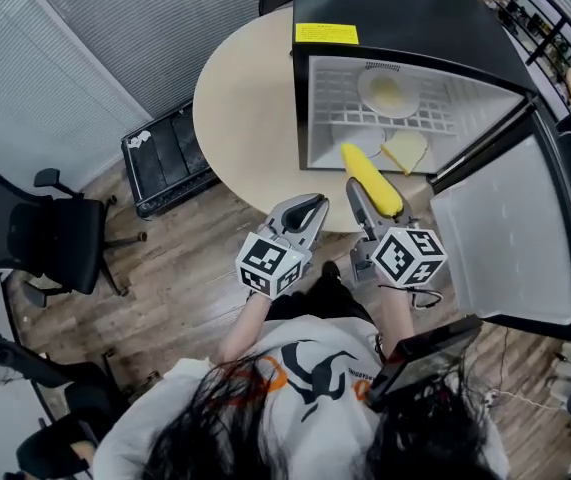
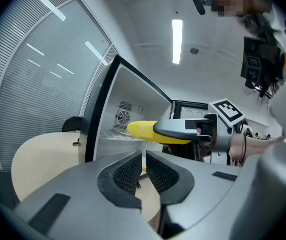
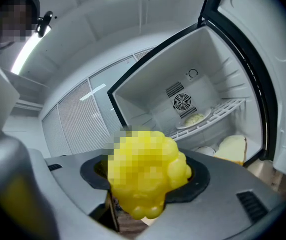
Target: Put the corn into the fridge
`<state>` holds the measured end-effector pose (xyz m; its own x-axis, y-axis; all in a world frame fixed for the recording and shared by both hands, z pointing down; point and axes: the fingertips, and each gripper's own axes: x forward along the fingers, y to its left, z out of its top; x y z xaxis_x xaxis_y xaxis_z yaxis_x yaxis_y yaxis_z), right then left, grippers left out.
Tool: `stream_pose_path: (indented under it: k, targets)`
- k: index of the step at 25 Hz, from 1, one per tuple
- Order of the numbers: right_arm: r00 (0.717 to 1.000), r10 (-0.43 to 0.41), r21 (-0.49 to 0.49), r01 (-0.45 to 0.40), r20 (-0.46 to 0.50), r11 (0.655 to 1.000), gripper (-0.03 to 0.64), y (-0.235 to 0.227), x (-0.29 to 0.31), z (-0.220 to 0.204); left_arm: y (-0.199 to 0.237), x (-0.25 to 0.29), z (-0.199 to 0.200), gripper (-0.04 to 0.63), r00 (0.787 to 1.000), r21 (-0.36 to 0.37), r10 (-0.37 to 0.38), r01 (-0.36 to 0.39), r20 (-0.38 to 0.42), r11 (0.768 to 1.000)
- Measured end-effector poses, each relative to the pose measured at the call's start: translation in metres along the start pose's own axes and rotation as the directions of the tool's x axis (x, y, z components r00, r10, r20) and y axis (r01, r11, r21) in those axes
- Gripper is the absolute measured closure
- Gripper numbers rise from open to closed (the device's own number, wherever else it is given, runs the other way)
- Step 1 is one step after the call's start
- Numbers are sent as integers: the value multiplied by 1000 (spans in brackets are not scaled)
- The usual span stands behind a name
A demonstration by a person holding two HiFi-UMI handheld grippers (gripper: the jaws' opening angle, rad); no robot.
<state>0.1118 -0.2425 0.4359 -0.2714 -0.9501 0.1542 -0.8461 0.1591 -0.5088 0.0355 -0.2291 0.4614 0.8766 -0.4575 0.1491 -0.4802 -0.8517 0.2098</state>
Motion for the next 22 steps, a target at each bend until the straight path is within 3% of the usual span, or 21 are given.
stream_pose_path:
  k: [10, 22]
  targets:
    - [996, 61, -92, -66, -58, 994, 360, -27, 51, 26, 23, 37, 11, 577, 996, -5, 84, -84, 21, 996]
    - [989, 39, -252, -74, -141, 965, 359, -53, 126, 31, 43, 48, 14, 577, 985, -25, 171, -170, 25, 985]
